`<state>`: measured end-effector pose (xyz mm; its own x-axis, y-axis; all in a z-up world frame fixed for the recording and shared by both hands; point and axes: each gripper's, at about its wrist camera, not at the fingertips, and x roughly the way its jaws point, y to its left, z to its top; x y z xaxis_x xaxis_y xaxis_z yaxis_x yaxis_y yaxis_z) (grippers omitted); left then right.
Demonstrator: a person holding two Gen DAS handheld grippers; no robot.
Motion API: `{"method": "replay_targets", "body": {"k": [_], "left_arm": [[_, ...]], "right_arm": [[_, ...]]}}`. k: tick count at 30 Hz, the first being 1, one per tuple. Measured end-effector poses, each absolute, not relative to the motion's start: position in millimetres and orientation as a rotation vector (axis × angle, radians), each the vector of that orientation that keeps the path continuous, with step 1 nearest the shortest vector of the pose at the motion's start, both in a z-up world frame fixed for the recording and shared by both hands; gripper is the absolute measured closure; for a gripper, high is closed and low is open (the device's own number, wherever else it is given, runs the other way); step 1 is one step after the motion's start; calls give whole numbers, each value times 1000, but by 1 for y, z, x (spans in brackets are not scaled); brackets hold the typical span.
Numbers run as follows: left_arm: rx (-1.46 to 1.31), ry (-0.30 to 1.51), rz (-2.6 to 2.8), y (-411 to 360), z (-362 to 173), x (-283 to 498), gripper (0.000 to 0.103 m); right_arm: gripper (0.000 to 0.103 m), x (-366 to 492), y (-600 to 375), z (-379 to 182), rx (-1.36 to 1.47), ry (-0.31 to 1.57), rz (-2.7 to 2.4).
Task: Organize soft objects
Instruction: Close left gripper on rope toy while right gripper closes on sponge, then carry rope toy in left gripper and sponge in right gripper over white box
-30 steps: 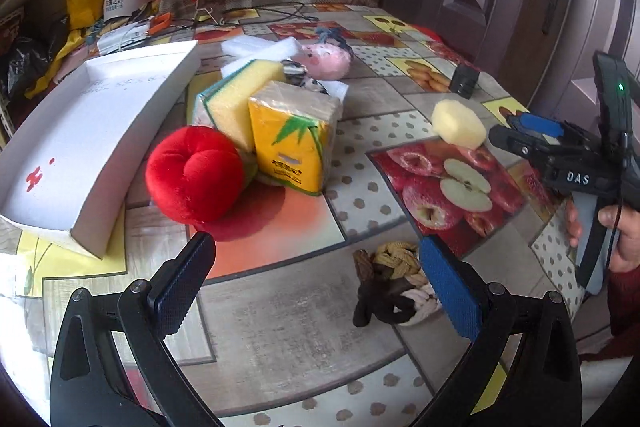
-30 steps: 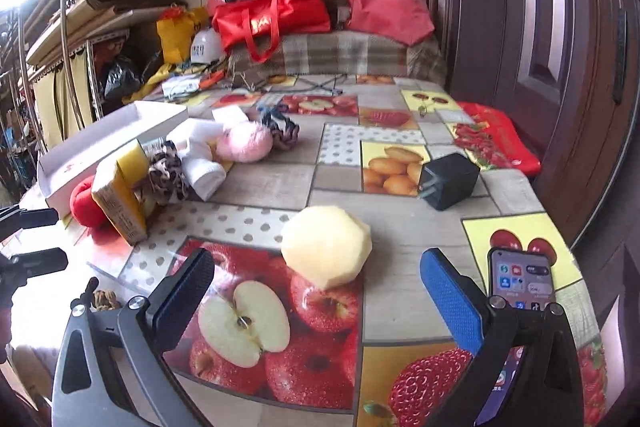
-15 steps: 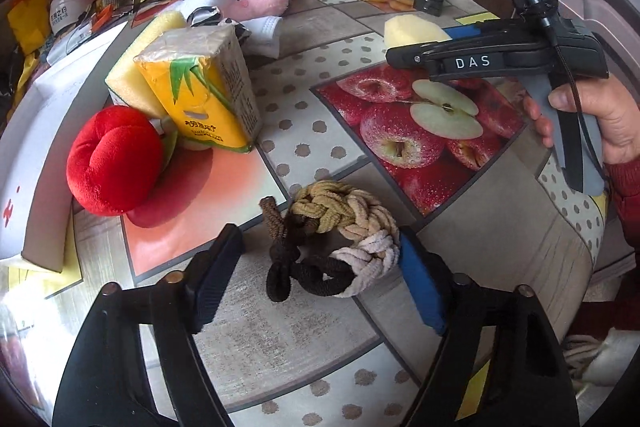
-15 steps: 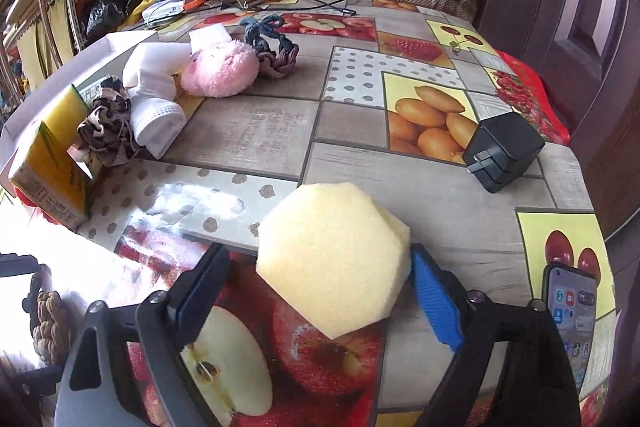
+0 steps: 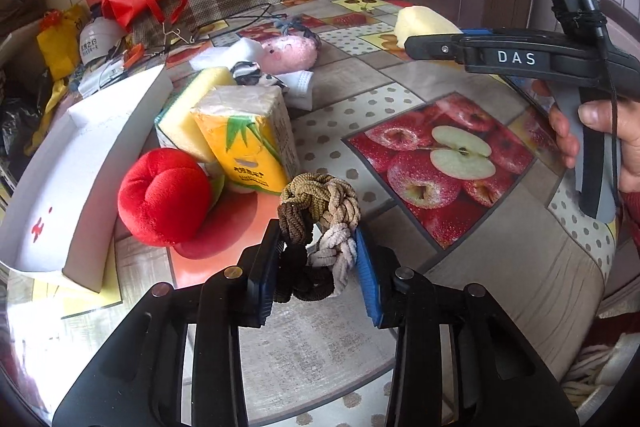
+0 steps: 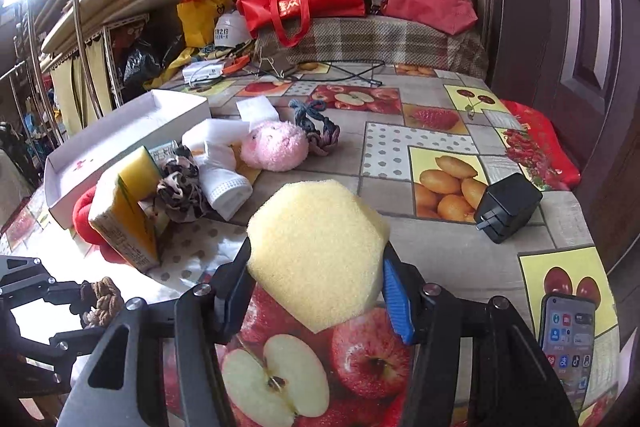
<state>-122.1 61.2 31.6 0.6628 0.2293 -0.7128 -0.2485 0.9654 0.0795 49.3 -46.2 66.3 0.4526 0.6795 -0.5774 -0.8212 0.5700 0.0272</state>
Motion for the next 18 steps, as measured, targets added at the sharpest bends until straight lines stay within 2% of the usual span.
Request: {"method": "replay_targets", "body": {"k": [8,18], "left_arm": [[17,554,544,103,54,-141,68],[-106,381,896,198,57,-191,68]], "right_arm": [[45,29,-41,69,-167,436,970],[46,-10,2,63,-199,383,1103]]}}
